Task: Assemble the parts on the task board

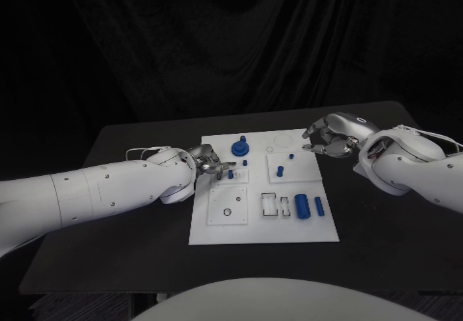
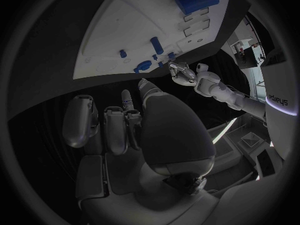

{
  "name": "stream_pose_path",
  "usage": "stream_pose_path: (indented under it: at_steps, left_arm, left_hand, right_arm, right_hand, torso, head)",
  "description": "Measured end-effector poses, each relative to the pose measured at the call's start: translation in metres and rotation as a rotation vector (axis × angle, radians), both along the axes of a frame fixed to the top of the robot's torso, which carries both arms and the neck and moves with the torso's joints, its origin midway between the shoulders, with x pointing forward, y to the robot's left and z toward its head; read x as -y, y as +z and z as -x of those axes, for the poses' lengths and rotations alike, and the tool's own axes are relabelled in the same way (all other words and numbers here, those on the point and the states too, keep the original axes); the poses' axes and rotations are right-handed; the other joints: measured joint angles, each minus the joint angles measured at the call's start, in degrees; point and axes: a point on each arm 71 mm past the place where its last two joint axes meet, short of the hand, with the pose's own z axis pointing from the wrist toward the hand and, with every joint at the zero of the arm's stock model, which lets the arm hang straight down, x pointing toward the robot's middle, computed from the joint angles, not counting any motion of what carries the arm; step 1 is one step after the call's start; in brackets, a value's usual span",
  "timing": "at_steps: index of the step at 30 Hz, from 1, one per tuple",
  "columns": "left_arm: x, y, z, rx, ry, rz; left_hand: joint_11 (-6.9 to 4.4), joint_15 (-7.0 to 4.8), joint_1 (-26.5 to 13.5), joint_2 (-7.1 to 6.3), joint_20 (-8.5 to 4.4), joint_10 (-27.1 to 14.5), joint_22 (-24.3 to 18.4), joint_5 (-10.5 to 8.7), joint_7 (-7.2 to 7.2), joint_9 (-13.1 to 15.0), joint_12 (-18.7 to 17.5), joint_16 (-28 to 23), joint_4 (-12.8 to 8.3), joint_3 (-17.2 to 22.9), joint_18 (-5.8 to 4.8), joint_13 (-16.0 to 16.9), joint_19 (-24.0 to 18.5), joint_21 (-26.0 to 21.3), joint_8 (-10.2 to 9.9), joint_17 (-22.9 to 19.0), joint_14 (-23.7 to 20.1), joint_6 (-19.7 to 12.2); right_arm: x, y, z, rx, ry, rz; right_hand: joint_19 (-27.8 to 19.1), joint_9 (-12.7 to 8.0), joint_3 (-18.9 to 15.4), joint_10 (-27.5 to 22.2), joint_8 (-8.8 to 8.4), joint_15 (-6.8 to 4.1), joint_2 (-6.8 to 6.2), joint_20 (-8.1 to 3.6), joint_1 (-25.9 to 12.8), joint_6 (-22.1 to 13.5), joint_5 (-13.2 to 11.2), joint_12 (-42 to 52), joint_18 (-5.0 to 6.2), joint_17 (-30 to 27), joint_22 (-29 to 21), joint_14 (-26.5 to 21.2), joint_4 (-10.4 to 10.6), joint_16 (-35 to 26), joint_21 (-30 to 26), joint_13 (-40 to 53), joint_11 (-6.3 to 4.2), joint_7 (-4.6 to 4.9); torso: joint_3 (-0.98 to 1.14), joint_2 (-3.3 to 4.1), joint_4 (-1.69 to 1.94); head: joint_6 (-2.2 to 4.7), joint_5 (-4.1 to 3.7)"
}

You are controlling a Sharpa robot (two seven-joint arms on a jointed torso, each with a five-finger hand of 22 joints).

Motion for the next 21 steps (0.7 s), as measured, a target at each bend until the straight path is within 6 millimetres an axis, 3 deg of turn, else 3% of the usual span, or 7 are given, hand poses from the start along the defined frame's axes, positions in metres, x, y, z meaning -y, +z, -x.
stream_pose_path:
  at_steps: [4, 9, 12, 17, 21]
  left_arm:
    - [-0.009, 0.008, 0.002, 0.044, 0.003, 0.004]
    - [-0.016, 0.034, -0.008, 0.112, 0.007, -0.001]
    - [-0.017, 0.052, -0.019, 0.143, 0.006, -0.011]
    - [-0.020, 0.071, -0.040, 0.142, 0.010, -0.060]
    - [-0.019, 0.071, -0.051, 0.100, 0.013, -0.105]
  left_hand:
    - [-0.39, -0.42, 3.56, 0.20, -0.16, 0.01, 0.00, 4.07, -0.41, 1.63, 0.00, 0.00, -0.39, -0.75, 0.01, 0.00, 0.59, 0.24, 0.15, 0.00, 0.02, 0.00]
    - [-0.39, -0.42, 7.55, 0.40, -0.37, 0.01, -0.01, 6.61, -0.62, 2.48, 0.00, 0.00, -1.48, -0.24, 0.01, 0.00, 0.80, 0.76, -0.16, 0.00, 0.02, -0.21]
    - [-0.39, -0.42, 8.00, 0.21, -0.36, 0.01, -0.01, 6.74, -0.62, 2.50, 0.00, 0.00, -1.56, -0.16, -0.91, 0.00, 0.81, 0.89, -0.25, 0.00, 0.02, -0.21]
    - [-0.39, -0.42, 9.32, 0.25, -0.16, 0.01, -0.01, 7.06, -0.62, 2.58, 0.00, 0.00, -2.11, 0.08, -0.91, 0.00, 1.01, 0.89, -0.53, 0.00, 0.02, -0.21]
    - [-0.39, -0.41, 9.41, 0.15, -0.16, 0.01, -0.01, 7.06, -0.62, 2.65, 0.00, 0.00, -2.43, 0.08, -0.90, 0.00, 1.01, 0.89, -0.87, 0.00, 0.02, -0.21]
  right_arm:
    - [0.002, 0.000, 0.001, 0.002, -0.004, -0.001]
    - [0.004, 0.001, 0.001, 0.006, -0.007, -0.004]
    - [0.005, 0.001, 0.001, 0.007, -0.008, -0.005]
    - [0.001, 0.001, 0.000, 0.009, -0.001, -0.007]
    - [-0.001, 0.001, 0.000, 0.009, 0.001, -0.007]
  right_hand:
    - [0.00, 0.00, 0.00, 0.00, 0.00, 0.00, 0.00, 0.00, 0.00, 0.00, 0.00, 0.00, -0.01, 0.00, 0.00, 0.00, 0.00, 0.00, 0.00, 0.00, 0.00, 0.00]
    - [0.00, -0.03, 0.00, 0.00, 0.00, 0.00, 0.00, 0.00, 0.00, 0.00, 0.00, 0.00, 0.00, 0.00, 0.00, 0.00, 0.00, 0.00, 0.00, 0.00, 0.00, 0.00]
    - [0.00, -0.05, 0.00, 0.00, 0.00, 0.00, 0.00, 0.00, 0.00, 0.00, 0.00, 0.00, 0.00, 0.00, 0.00, 0.00, 0.00, 0.00, 0.00, -0.01, 0.00, 0.00]
    - [0.00, -0.05, 0.00, 0.00, 0.00, 0.00, 0.00, 0.00, 0.00, 0.00, 0.00, 0.00, 0.00, 0.00, 0.00, 0.00, 0.00, 0.00, 0.00, -0.01, 0.00, 0.00]
    - [0.00, -0.04, 0.00, 0.00, 0.00, 0.00, 0.00, 0.00, 0.00, 0.00, 0.00, 0.00, 0.00, 0.00, 0.00, 0.00, 0.00, 0.00, 0.00, -0.01, 0.00, 0.00]
  torso:
    - [0.00, 0.00, -0.03]
    - [0.01, 0.07, 0.06]
    - [0.01, 0.15, 0.21]
    - [0.01, 0.30, 0.25]
    - [-0.02, 0.48, 0.18]
  head:
    - [0.00, 0.28]
    - [0.00, 0.26]
    - [0.00, 0.12]
    - [0.00, 0.19]
    - [0.00, 0.38]
